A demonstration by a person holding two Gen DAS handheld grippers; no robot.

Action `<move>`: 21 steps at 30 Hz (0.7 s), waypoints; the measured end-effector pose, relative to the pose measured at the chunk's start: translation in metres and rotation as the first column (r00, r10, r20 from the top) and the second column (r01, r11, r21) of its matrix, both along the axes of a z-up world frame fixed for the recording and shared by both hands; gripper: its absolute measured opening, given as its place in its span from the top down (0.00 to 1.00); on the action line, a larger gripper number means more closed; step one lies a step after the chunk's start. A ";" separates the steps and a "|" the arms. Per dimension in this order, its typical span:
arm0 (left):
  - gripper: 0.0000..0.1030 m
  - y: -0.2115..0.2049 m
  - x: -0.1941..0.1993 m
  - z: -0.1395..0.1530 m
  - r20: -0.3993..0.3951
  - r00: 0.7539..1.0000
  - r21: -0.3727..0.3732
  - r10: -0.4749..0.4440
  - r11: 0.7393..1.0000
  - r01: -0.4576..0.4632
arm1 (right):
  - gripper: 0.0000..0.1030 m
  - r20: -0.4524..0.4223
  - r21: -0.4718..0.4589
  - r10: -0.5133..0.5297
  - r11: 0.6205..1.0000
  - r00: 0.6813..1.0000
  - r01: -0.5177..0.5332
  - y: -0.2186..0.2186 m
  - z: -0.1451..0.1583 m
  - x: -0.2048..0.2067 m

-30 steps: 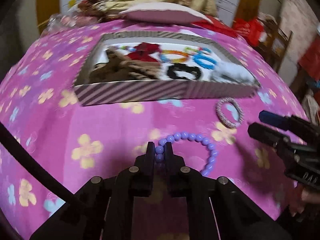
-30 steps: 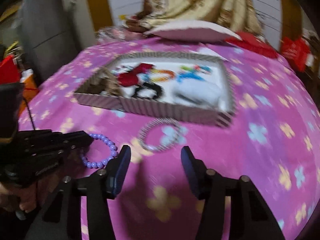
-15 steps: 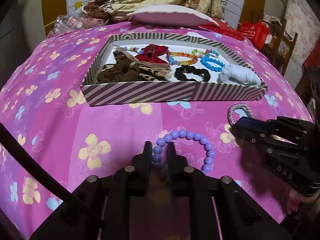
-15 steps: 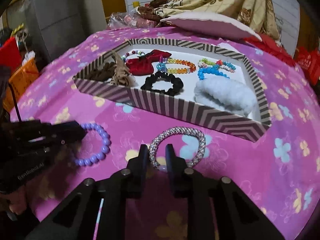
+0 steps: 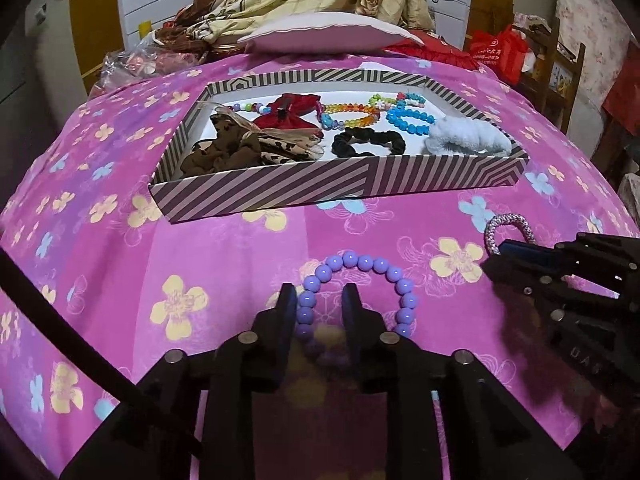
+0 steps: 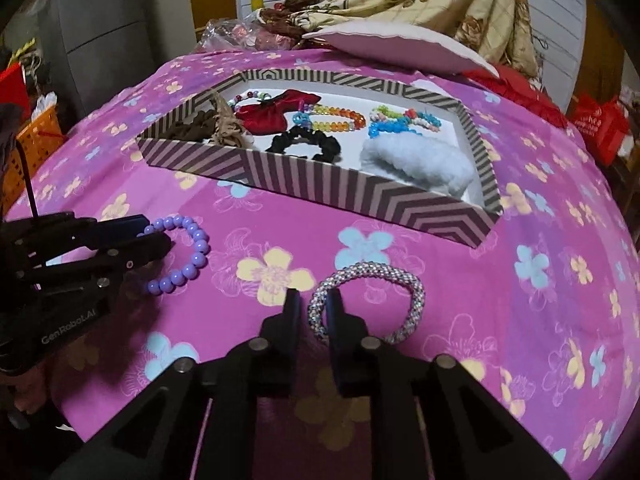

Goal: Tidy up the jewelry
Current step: 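Grasp the lilac bead bracelet with the left tool while the right tool grasps the silver rhinestone bracelet, then hold the lilac and silver bracelets raised in both tools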

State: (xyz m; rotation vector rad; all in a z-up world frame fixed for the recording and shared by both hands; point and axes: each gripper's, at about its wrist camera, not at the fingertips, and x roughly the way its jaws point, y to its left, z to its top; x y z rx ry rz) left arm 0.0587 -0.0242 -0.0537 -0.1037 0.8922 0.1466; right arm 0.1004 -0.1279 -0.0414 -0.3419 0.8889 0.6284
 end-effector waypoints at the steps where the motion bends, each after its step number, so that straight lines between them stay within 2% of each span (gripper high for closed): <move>1: 0.89 -0.001 0.000 0.000 0.001 1.000 0.004 -0.005 1.000 0.005 | 0.85 0.002 -0.002 0.001 1.000 1.000 -0.001 0.001 0.000 0.000; 4: 0.93 -0.007 0.000 0.000 0.003 1.000 0.022 -0.016 1.000 0.016 | 0.85 -0.009 0.017 -0.007 1.000 1.000 0.007 -0.002 0.000 0.001; 14: 0.93 -0.007 0.001 0.000 0.005 1.000 0.020 -0.014 1.000 0.013 | 0.84 0.008 -0.021 0.013 1.000 1.000 -0.013 0.002 0.000 -0.003; 16: 0.94 -0.007 0.001 0.000 0.005 1.000 0.018 -0.015 1.000 0.015 | 0.92 0.003 -0.018 0.000 1.000 1.000 0.000 0.000 0.001 -0.001; 19: 0.94 -0.002 0.000 0.002 0.013 1.000 -0.043 -0.019 0.999 0.020 | 0.93 -0.026 0.055 -0.035 0.998 0.999 0.037 -0.011 0.005 0.003; 21: 0.94 0.000 -0.002 0.007 0.037 0.999 -0.055 -0.020 0.998 0.022 | 0.93 -0.021 0.080 -0.047 0.996 0.999 0.049 -0.016 0.009 0.004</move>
